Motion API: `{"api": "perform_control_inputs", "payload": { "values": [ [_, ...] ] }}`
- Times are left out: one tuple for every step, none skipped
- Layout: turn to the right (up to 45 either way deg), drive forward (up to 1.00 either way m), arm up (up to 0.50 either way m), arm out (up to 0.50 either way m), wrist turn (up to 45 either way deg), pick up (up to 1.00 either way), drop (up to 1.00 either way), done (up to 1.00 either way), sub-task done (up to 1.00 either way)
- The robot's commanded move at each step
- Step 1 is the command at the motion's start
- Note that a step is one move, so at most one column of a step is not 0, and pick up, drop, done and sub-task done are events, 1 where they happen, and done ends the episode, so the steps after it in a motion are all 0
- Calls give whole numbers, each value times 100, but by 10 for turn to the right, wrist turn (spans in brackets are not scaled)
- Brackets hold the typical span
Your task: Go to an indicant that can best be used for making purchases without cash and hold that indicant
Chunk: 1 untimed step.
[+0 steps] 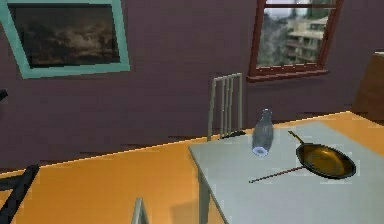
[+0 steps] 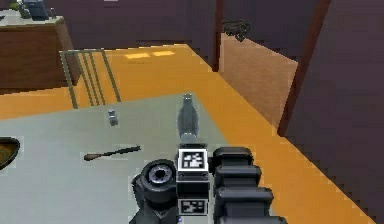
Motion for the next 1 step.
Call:
{"api": "perform_control_inputs", "payload": {
  "values": [
    [0, 0, 0, 0, 450, 0, 0, 0, 0]
  ]
}}
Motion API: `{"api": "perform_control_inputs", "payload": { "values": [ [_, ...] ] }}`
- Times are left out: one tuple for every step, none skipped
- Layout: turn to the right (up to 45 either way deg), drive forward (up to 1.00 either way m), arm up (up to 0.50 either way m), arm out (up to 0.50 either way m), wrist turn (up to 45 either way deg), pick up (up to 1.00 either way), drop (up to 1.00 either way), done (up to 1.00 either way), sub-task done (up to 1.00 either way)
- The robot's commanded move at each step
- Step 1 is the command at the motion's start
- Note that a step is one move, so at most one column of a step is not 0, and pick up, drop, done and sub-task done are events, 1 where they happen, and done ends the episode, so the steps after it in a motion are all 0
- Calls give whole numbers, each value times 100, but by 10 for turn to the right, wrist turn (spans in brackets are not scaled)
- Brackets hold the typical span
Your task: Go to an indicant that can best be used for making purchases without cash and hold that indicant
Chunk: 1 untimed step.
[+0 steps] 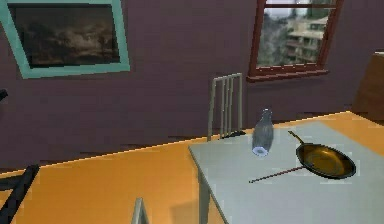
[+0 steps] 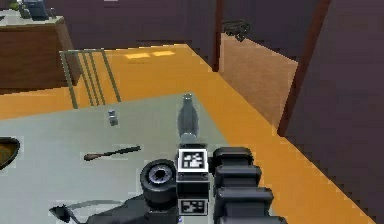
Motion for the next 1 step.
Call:
{"api": "perform_control_inputs", "payload": {
  "values": [
    [0, 0, 0, 0, 450, 0, 0, 0, 0]
  ]
}}
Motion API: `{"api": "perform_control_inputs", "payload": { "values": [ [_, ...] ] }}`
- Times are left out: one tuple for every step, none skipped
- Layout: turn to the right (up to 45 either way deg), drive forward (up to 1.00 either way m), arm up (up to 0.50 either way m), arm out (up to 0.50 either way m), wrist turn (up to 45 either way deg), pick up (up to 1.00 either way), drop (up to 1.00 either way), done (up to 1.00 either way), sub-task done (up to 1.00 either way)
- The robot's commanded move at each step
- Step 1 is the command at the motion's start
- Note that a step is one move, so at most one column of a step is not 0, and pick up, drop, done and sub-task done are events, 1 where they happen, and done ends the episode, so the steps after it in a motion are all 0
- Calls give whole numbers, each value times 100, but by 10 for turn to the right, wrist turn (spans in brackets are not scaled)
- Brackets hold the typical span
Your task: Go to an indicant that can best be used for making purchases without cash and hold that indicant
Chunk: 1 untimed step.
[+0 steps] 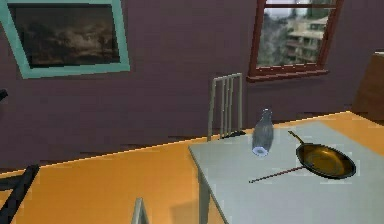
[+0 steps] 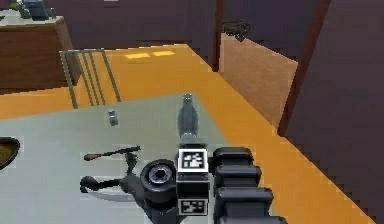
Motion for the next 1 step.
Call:
{"api": "perform_control_inputs", "payload": {
  "values": [
    [0, 0, 0, 0, 210, 0, 0, 0, 0]
  ]
}}
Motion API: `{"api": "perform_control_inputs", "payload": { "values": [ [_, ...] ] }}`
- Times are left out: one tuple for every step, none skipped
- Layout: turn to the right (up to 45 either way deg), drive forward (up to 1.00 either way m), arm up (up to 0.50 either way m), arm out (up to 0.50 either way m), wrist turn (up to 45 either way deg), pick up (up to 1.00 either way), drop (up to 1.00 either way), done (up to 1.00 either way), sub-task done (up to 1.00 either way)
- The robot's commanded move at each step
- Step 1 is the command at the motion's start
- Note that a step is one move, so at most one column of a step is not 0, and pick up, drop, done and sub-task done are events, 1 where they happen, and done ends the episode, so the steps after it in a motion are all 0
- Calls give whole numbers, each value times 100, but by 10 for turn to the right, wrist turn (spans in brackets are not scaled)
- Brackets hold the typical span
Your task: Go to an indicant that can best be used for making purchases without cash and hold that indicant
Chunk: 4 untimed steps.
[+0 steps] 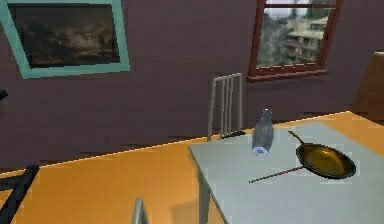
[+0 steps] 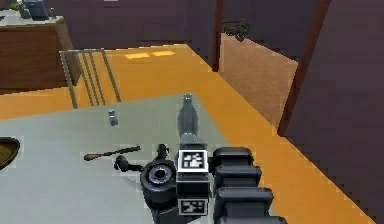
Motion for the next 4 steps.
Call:
{"api": "perform_control_inputs", "payload": {
  "values": [
    [0, 0, -30, 0, 0, 0, 0, 0, 0],
    [0, 0, 0, 0, 0, 100, 0, 0, 0],
    [0, 0, 10, 0, 0, 0, 0, 0, 0],
    [0, 0, 0, 0, 0, 0, 0, 100, 0]
  ]
}}
